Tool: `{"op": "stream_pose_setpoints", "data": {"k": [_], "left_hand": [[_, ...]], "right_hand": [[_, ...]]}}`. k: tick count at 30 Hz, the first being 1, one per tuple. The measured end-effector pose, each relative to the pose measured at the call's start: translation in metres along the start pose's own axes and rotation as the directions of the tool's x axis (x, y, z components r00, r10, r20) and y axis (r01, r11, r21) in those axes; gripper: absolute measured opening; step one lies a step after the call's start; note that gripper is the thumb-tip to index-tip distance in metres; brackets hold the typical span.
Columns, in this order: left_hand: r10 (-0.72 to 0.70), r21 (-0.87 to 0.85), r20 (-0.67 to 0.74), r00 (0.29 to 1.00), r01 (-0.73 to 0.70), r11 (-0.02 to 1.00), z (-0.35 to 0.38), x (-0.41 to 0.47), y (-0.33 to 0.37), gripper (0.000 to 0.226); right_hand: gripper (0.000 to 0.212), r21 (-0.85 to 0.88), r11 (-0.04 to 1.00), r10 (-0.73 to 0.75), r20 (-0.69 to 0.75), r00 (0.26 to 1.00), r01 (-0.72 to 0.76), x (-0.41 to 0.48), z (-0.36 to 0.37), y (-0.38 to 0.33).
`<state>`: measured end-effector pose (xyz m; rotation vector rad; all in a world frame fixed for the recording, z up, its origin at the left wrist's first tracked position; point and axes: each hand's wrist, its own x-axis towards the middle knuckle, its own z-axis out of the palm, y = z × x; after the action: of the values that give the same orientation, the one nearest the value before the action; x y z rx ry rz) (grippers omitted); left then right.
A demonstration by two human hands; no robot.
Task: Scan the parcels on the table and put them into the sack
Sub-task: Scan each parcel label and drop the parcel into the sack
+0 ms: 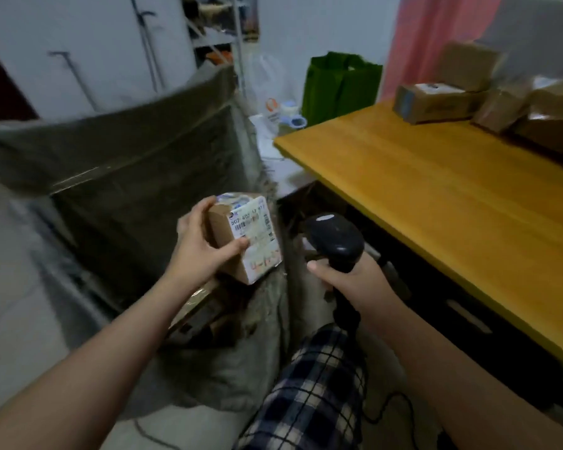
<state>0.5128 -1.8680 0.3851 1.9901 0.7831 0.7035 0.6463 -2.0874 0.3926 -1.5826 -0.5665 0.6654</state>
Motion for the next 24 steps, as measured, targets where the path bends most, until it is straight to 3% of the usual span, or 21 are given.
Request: {"op": "stream_pose_setpoints", "data": {"k": [3, 6, 9, 12, 15, 20, 24], "left_hand": [[-0.094, 0.244, -0.015, 0.995, 0.095, 0.965, -0.048, -0.005, -0.05, 0.084], [-0.125, 0.319, -0.06, 0.99, 0.138, 0.938, -0.074, -0.008, -0.084, 0.085], [-0.128, 0.366, -0.12, 0.985, 0.163, 0.916, -0.099, -0.01, -0.104, 0.084], [-0.114, 0.345, -0.173, 0.978, 0.169, 0.923, -0.12, -0.018, -0.112, 0.083], [-0.115, 0.244, -0.113, 0.987, 0.139, 0.96, -0.122, -0.027, -0.106, 0.084], [-0.146, 0.213, 0.044, 0.988, 0.134, 0.968, -0.105, -0.033, -0.097, 0.074], [-0.171, 0.136, 0.217, 0.961, 0.144, 0.98, -0.091, -0.037, -0.096, 0.063]], "right_hand": [[0.041, -0.264, 0.963, -0.008, 0.196, 0.981, 0.06, 0.016, 0.053, 0.022], [0.053, -0.559, 0.807, 0.1, 0.448, 0.888, 0.192, 0.027, 0.099, 0.045], [0.054, -0.683, 0.659, 0.188, 0.554, 0.811, 0.314, 0.031, 0.131, 0.068], [0.052, -0.742, 0.584, 0.155, 0.501, 0.851, 0.33, 0.032, 0.154, 0.083], [0.05, -0.789, 0.567, 0.089, 0.343, 0.935, 0.235, 0.033, 0.165, 0.09], [0.057, -0.742, 0.669, 0.044, -0.018, 0.999, -0.043, 0.037, 0.154, 0.096], [0.07, -0.671, 0.727, 0.111, -0.094, 0.989, -0.145, 0.048, 0.152, 0.097]]}}
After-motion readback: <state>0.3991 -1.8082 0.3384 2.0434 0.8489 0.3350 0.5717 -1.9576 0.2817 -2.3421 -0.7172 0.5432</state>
